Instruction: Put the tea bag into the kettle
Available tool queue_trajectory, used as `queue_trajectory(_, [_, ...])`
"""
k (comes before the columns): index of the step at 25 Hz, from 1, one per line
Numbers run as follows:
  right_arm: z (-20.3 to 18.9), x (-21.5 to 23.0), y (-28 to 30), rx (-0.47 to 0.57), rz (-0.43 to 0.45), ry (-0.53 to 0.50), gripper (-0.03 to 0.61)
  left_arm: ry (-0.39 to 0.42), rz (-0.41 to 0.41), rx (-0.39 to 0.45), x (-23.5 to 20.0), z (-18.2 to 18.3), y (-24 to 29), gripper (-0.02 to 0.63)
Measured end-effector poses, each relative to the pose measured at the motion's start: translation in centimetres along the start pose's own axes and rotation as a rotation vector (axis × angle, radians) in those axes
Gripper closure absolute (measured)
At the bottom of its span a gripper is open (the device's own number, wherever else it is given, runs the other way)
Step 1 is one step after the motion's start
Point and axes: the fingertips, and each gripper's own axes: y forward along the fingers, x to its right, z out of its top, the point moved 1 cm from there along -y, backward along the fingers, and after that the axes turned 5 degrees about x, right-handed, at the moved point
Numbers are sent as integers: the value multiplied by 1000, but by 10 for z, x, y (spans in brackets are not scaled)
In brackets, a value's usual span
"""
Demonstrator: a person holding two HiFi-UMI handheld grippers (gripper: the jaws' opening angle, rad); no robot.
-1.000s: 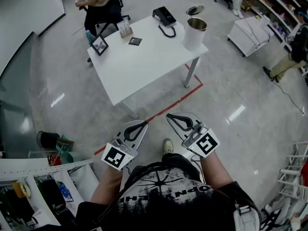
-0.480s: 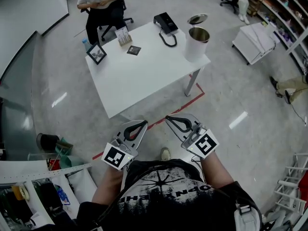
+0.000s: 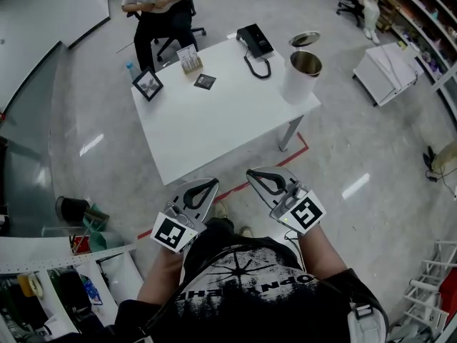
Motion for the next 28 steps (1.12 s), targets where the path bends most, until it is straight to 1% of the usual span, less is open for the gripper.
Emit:
queue_trajectory(2, [-2,6,8,-5,0,1,569,-14,4,-30,-9,-4,1,603])
queue_trajectory(4, [-4,14,17,-3,-2,-3,568,-11,6,-41,-21,-6,5,601])
queue_trajectory(7, [-6,29,32,-6,-14,-10,568,-7,-14,-23,-40,-8,12,603])
queue_trajectory(11, [-7,53,57,-14,-30,-25,569,-36,-30,3,-71,-3,28,601])
queue_trajectory(16, [-9,82,93,-35,-47,-37,569,-39,-54,18,-116,-1,43,601])
queue_trajectory(19, [-12,100,116,-43,-58,-41,568,-44,-57,23,-145,-4,52,601])
queue_trajectory(25, [-30,137,160,-70,-73,-51,568,-19,-74,23,-201,-13,67,601])
queue_trajectory(28, [-37,151,179,-77,-79,-53,568,-22,-83,21,-225,-18,74,603])
